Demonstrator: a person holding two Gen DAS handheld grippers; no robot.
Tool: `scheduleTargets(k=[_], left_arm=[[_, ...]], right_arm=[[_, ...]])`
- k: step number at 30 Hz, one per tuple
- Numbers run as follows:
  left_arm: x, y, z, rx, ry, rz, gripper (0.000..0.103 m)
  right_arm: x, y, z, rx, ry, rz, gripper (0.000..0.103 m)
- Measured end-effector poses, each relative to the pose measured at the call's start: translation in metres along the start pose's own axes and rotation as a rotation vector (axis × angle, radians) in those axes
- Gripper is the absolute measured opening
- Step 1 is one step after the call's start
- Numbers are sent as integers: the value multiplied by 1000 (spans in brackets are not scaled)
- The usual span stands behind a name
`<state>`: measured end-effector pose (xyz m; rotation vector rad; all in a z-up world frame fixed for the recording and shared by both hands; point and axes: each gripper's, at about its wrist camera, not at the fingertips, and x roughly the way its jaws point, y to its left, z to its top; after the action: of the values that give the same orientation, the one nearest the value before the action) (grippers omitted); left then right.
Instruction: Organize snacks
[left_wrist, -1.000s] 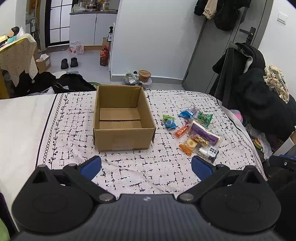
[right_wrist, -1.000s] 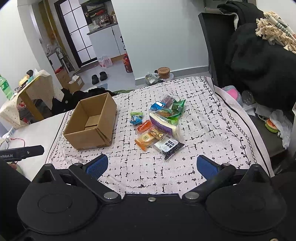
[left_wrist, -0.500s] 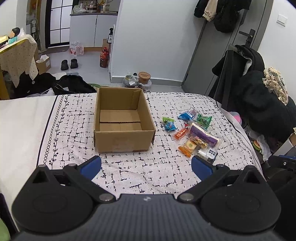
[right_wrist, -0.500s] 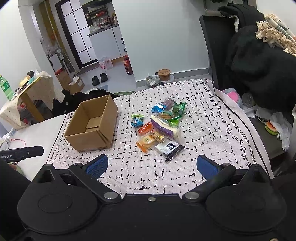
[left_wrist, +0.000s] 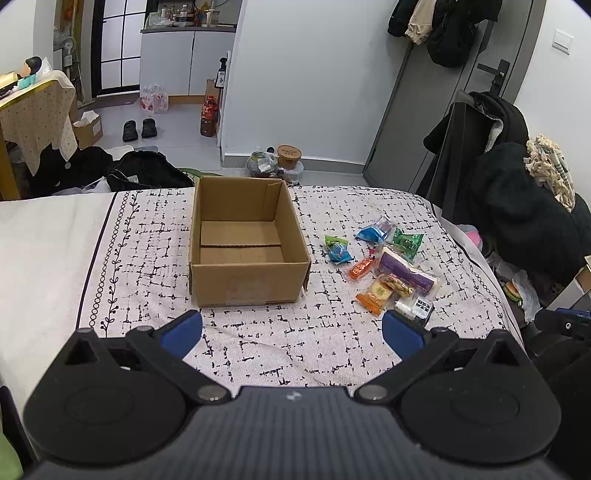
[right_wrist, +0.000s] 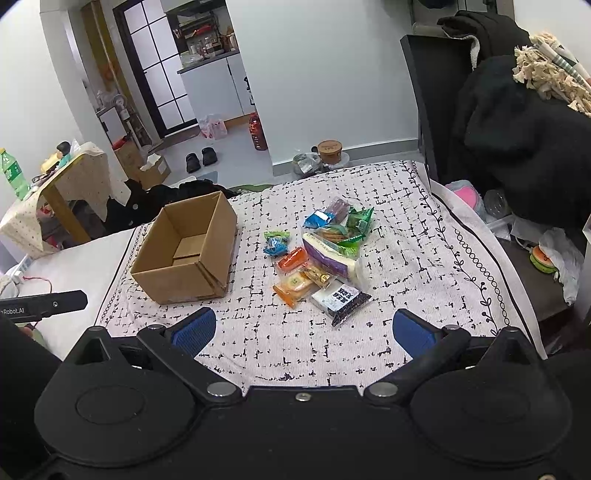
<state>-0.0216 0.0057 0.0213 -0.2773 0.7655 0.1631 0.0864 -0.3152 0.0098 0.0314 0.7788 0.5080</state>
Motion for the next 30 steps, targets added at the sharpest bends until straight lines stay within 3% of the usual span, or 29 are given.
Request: scheduleTargets(k=[30], left_arm=[[-3, -3, 3, 9, -14, -2, 103]], right_arm=[[0, 2, 3, -7, -17, -4, 103]])
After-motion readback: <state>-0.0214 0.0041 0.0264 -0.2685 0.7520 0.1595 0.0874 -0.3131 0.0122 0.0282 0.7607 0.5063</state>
